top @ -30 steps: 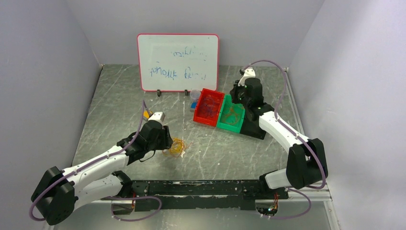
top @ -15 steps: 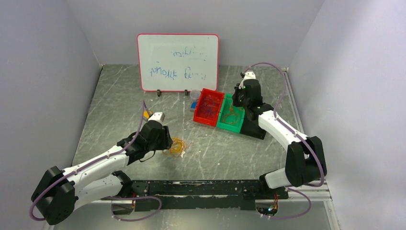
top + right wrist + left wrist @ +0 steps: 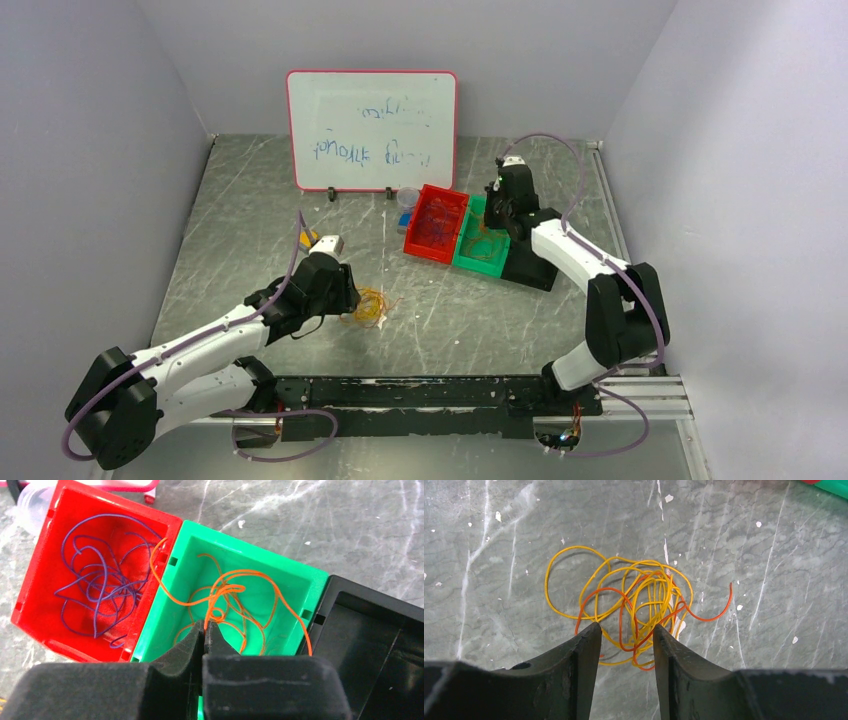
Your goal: Untangle the cables
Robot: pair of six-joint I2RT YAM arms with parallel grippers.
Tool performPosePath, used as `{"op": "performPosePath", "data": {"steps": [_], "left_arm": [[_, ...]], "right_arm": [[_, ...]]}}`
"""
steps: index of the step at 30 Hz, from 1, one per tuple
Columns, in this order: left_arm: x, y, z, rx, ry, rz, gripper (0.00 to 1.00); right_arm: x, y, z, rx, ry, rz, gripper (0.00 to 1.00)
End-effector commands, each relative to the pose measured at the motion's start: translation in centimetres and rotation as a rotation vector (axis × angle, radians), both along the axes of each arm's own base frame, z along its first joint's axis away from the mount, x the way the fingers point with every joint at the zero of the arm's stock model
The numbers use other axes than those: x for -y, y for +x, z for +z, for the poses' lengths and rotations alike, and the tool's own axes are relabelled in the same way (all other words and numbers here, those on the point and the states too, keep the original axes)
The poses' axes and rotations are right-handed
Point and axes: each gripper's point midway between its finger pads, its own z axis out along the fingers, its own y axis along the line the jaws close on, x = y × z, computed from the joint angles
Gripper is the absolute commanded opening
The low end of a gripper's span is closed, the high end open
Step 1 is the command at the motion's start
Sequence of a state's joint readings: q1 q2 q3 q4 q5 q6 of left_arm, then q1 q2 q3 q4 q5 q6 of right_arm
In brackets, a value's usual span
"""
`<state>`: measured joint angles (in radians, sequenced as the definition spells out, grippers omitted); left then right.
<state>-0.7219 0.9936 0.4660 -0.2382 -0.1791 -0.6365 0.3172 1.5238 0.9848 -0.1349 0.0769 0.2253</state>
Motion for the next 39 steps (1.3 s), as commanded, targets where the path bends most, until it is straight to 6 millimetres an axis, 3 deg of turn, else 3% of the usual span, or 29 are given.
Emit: {"op": "performPosePath", "data": {"steps": [1, 7, 13, 20, 26, 29, 39], "left_arm": [[0.2, -0.3, 0.0, -0.004, -0.016, -0.009, 0.47], [0.3, -0.3, -0.2, -0.011, -0.012, -0.013, 0.47], [0.4, -0.2, -0.2, -0.012, -0.013, -0.013, 0.47], [0.4, -0.1, -0.3, -0.012, -0.008, -0.014, 0.47], [0.6, 0.0, -0.4, -0.015, -0.007, -0.019, 0.47], [0.5, 0.1, -0.3, -0.016, -0.002, -0.014, 0.46], [0.0, -0.4, -0.5, -0.019, 0.006, -0.006, 0.46]], "right_arm": [[1.6, 0.8, 0.6, -0.007, -0.060, -0.068, 0.00], [3.7, 0.7, 0.5, -0.019, -0.151, -0.141, 0.00], [3.9, 0.8, 0.8, -0.024, -0.171, -0.137, 0.00], [2.4, 1.1, 0.8, -0.049, -0.141, -0.071, 0.00], [-2.3, 0.8, 0.1, -0.068, 0.035, 0.101, 0.00], [-3.6, 0.7, -0.3, -0.078, 0.096, 0.130, 0.00], [-1.6, 1.1, -1.7, -0.110, -0.005, 0.034, 0.02]]}}
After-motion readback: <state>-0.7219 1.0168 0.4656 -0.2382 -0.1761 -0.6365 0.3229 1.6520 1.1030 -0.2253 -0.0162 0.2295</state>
